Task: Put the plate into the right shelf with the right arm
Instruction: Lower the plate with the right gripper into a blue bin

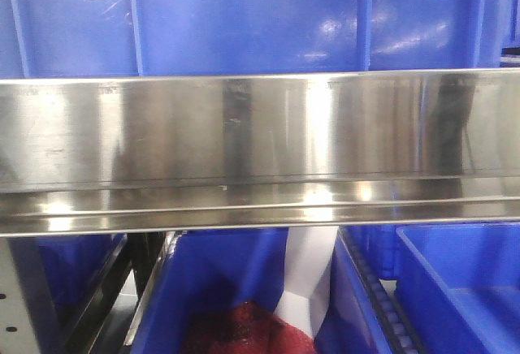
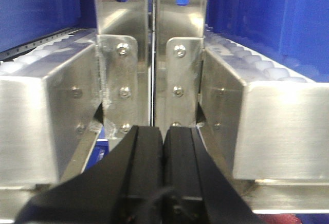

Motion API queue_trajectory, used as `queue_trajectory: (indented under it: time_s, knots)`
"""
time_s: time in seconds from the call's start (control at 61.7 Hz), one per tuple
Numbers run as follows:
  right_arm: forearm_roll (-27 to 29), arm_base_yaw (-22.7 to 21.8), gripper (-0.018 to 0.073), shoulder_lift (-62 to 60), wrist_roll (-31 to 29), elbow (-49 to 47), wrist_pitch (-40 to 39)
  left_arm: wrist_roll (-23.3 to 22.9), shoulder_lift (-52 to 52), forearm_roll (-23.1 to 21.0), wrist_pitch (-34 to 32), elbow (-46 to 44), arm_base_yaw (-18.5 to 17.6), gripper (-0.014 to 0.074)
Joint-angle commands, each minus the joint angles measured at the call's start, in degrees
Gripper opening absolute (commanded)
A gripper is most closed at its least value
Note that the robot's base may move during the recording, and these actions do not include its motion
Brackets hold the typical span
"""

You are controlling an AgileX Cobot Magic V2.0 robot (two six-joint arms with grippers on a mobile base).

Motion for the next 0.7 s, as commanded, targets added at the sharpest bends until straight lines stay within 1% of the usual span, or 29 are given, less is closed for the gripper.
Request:
queue_trajectory:
  time_s: [0.0,0.178,0.373,0.68]
  knots:
    - [1.01,-0.07,0.0055,3.07,2.18,-7.37,-5.88,-0.19,-0.37,-0.33,-4.9,0.46,0.08,-0.0047]
    - [1.01,-0.07,0.0055,14.01,2.18,-20.51,-2.06,-0.19,-0.37,-0.33,-4.9,0.46,0.08,-0.0047]
    - [1.01,-0.07,0.0055,32.98,2.18,-34.3,3.3,-0.19,-0.37,-0.33,-4.9,0.46,0.08,-0.0047]
    - [1.01,-0.07,0.0059,58.62,2.18,-52.72,3.85,-0.19,-0.37,-0.33,-4.9,0.46,0.08,-0.0047]
